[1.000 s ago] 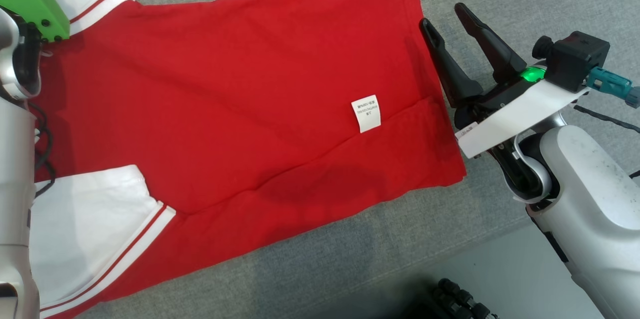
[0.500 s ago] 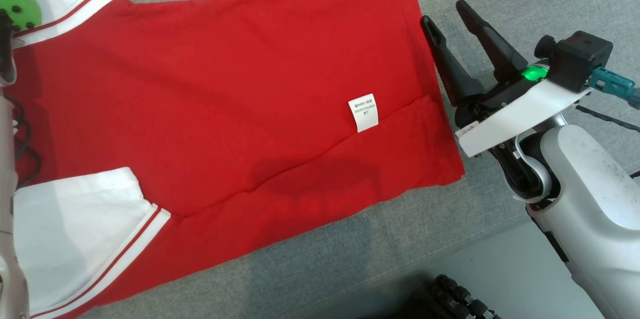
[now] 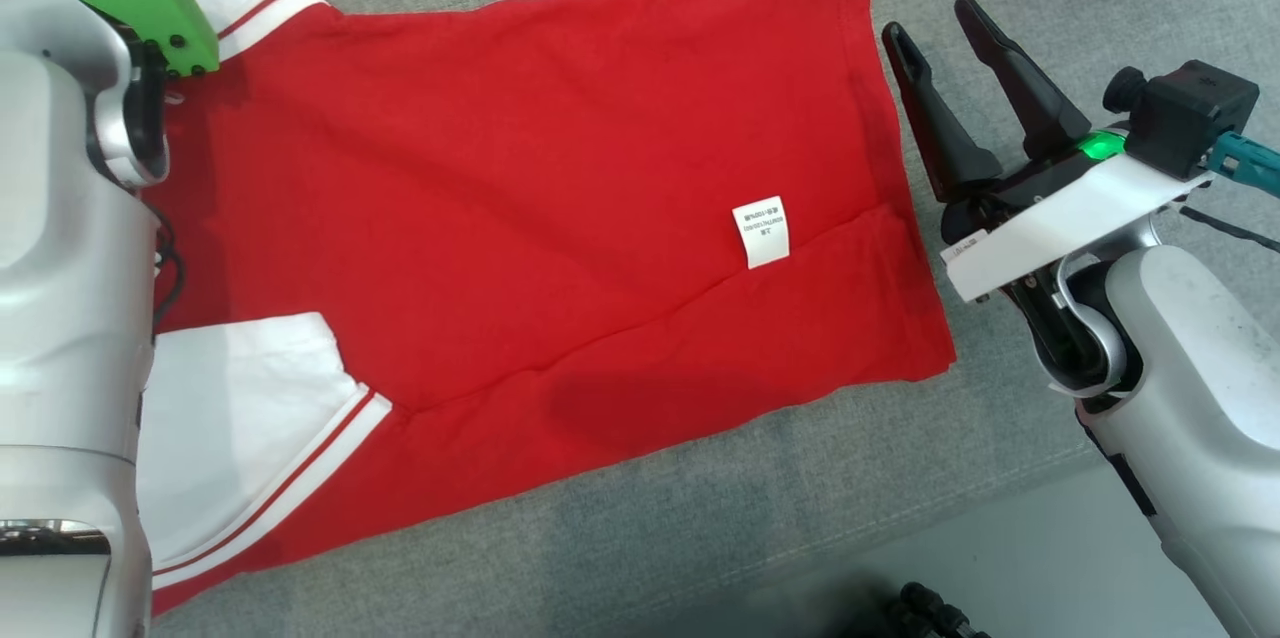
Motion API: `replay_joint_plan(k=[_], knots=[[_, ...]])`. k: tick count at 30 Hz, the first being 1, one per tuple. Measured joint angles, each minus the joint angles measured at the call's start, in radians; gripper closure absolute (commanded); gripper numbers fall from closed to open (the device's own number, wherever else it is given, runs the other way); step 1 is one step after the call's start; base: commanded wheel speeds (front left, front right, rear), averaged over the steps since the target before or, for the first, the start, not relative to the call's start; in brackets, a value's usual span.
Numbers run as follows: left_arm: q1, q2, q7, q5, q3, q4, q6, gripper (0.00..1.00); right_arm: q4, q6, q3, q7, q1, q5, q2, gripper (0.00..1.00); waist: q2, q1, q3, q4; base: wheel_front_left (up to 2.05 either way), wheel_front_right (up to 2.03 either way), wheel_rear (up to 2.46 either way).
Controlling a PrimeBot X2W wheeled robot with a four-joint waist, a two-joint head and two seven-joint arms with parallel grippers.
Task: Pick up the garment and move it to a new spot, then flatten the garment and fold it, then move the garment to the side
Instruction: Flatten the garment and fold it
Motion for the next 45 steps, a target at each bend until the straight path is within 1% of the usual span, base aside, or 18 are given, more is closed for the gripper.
replay_joint_plan(k=[4,8,12,15,18,23,26,29,33,39,40,41,42,43,45], knots=[[0.001,-0.040,-0.041,-0.011,-0.013,-0.006,-0.029,1.00,0.054,0.000,-0.011,0.018,0.000,0.004,-0.026,0.00,0.0000,0.0000,-0.024,0.025,0.00,0.00,0.00],[0.014,-0.080,-0.085,-0.033,-0.020,-0.030,-0.071,1.00,0.117,0.001,-0.027,0.058,-0.003,0.020,-0.063,0.00,0.0000,0.0000,-0.047,0.057,0.00,0.00,0.00],[0.037,-0.112,-0.127,-0.061,-0.010,-0.050,-0.090,1.00,0.159,0.001,-0.031,0.101,-0.032,0.020,-0.091,0.00,0.0000,0.0000,-0.068,0.094,0.00,0.00,0.00],[0.049,-0.131,-0.151,-0.088,0.000,-0.066,-0.105,1.00,0.182,0.002,-0.034,0.135,-0.066,0.031,-0.096,0.00,0.0000,0.0000,-0.080,0.126,0.00,0.00,0.00],[0.063,-0.134,-0.172,-0.091,0.000,-0.086,-0.123,1.00,0.216,0.002,-0.038,0.165,-0.088,0.038,-0.104,0.00,0.0000,0.0000,-0.088,0.158,0.00,0.00,0.00],[0.088,-0.137,-0.201,-0.098,-0.012,-0.114,-0.136,1.00,0.278,0.001,-0.053,0.205,-0.116,0.047,-0.117,0.00,0.0000,0.0000,-0.095,0.208,0.00,0.00,0.00],[0.099,-0.143,-0.212,-0.098,-0.026,-0.129,-0.151,1.00,0.307,0.002,-0.055,0.223,-0.130,0.056,-0.117,0.00,0.0000,0.0000,-0.095,0.234,0.00,0.00,0.00],[0.110,-0.146,-0.219,-0.098,-0.030,-0.140,-0.157,1.00,0.336,0.002,-0.050,0.245,-0.147,0.067,-0.112,0.00,0.0000,0.0000,-0.093,0.255,0.00,0.00,0.00],[0.123,-0.145,-0.224,-0.098,-0.038,-0.150,-0.159,1.00,0.371,0.010,-0.039,0.262,-0.169,0.067,-0.096,0.00,0.0000,0.0000,-0.089,0.267,0.00,0.00,0.00],[0.133,-0.145,-0.224,-0.098,-0.049,-0.156,-0.165,1.00,0.411,0.012,-0.027,0.275,-0.190,0.067,-0.087,0.00,0.0000,0.0000,-0.087,0.265,0.00,0.00,0.00],[0.135,-0.145,-0.224,-0.098,-0.049,-0.156,-0.165,1.00,0.415,0.014,-0.026,0.275,-0.193,0.067,-0.085,0.05,0.0000,0.0000,-0.086,0.263,0.00,0.00,0.00],[0.135,-0.145,-0.224,-0.098,-0.049,-0.158,-0.165,1.00,0.425,0.019,-0.025,0.276,-0.202,0.067,-0.084,0.45,0.0000,0.0000,-0.086,0.261,0.00,0.00,0.00],[0.135,-0.145,-0.224,-0.098,-0.049,-0.159,-0.165,1.00,0.429,0.019,-0.024,0.276,-0.207,0.067,-0.083,0.59,0.0000,0.0000,-0.086,0.259,0.00,0.00,0.00],[0.135,-0.145,-0.224,-0.098,-0.048,-0.160,-0.165,1.00,0.433,0.020,-0.023,0.276,-0.209,0.067,-0.083,0.59,0.0000,0.0000,-0.086,0.258,0.00,0.00,0.00],[0.138,-0.145,-0.224,-0.098,-0.047,-0.161,-0.165,1.00,0.443,0.022,-0.021,0.276,-0.210,0.067,-0.082,0.71,0.0000,0.0000,-0.086,0.255,0.00,0.00,0.00]])
